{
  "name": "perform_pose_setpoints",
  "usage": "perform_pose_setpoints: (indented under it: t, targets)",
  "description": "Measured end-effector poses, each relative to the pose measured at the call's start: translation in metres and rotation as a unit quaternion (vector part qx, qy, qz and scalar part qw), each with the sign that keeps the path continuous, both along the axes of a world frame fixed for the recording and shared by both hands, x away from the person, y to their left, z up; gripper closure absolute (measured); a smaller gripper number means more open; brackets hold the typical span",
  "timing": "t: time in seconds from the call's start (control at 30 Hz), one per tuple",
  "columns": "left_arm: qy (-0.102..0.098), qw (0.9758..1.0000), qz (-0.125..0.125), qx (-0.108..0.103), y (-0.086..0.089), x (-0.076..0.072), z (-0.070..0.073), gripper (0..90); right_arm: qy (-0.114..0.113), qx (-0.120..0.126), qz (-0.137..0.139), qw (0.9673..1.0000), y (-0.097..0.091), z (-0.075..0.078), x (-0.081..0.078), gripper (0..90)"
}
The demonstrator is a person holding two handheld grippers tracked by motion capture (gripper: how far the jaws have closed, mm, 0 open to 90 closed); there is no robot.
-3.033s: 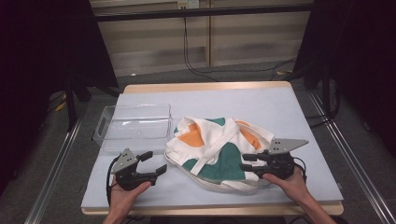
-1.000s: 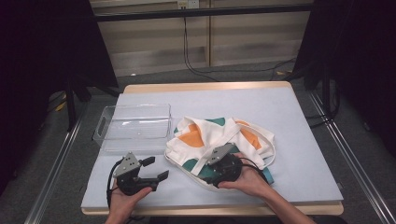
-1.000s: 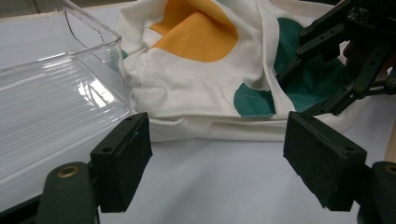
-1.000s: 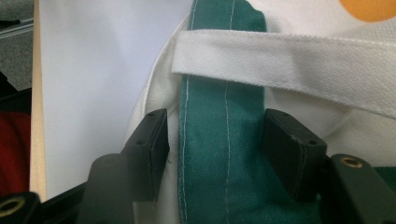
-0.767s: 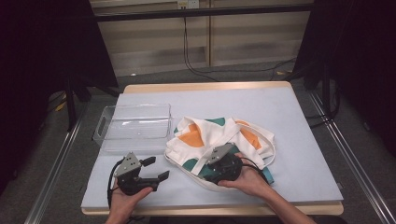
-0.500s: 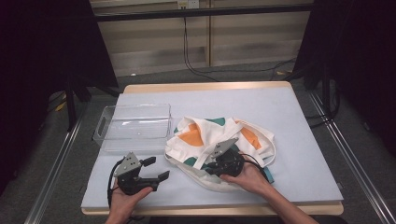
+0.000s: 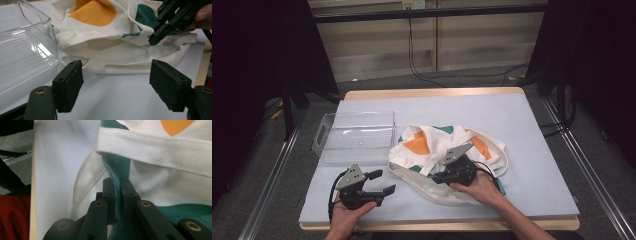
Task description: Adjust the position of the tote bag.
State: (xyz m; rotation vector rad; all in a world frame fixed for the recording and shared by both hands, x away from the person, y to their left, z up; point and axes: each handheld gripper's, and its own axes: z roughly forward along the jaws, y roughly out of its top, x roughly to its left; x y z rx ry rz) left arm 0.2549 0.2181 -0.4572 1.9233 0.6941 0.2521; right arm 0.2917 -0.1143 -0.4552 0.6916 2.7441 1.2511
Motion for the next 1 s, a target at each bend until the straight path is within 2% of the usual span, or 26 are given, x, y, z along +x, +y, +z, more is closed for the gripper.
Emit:
perform_pose_setpoints:
  t: [0.17, 0.23, 0.4, 0.53, 0.63, 0.7, 0.73, 0.9, 0.93, 1.0]
  targets:
    - [-0.007, 1.0, -0.004, 0.002, -0.001, 0.0, 0.001, 29.2, 0.0, 0.025, 0.003, 0.9997, -0.005, 0.006, 0.001, 83.8]
    - [-0.003, 1.0, -0.007, -0.005, -0.002, -0.001, 0.0, 29.0, 0.0, 0.031, 0.004, 0.9995, -0.006, 0.009, 0.001, 83.8]
    - [-0.004, 0.9999, -0.016, -0.001, -0.005, -0.003, 0.001, 32.1, -0.003, 0.049, 0.005, 0.9988, -0.012, 0.017, 0.002, 83.9]
    - [-0.006, 0.9996, -0.029, 0.001, -0.008, -0.004, 0.001, 36.0, -0.008, 0.057, 0.005, 0.9983, -0.015, 0.022, 0.003, 84.0]
    - [-0.007, 0.9996, -0.027, 0.003, -0.01, -0.004, 0.0, 38.0, -0.01, 0.063, 0.003, 0.998, -0.017, 0.026, 0.003, 84.0]
    - [0.005, 0.9994, -0.034, 0.0, -0.012, -0.005, 0.0, 40.7, -0.014, 0.068, -0.002, 0.9976, -0.019, 0.029, 0.004, 84.0]
    - [0.004, 0.9993, -0.035, 0.007, -0.013, -0.006, 0.0, 40.7, -0.015, 0.07, 0.0, 0.9974, -0.02, 0.03, 0.005, 84.0]
    - [-0.003, 0.9991, -0.042, -0.004, -0.017, -0.008, 0.003, 40.7, -0.014, 0.078, -0.005, 0.9969, -0.023, 0.033, 0.005, 84.1]
    - [-0.005, 0.9991, -0.043, 0.002, -0.017, -0.008, 0.003, 40.7, -0.015, 0.079, -0.006, 0.9968, -0.023, 0.033, 0.005, 84.1]
    - [-0.003, 0.9988, -0.048, 0.0, -0.02, -0.009, 0.003, 40.9, -0.017, 0.08, -0.008, 0.9966, -0.025, 0.035, 0.005, 84.0]
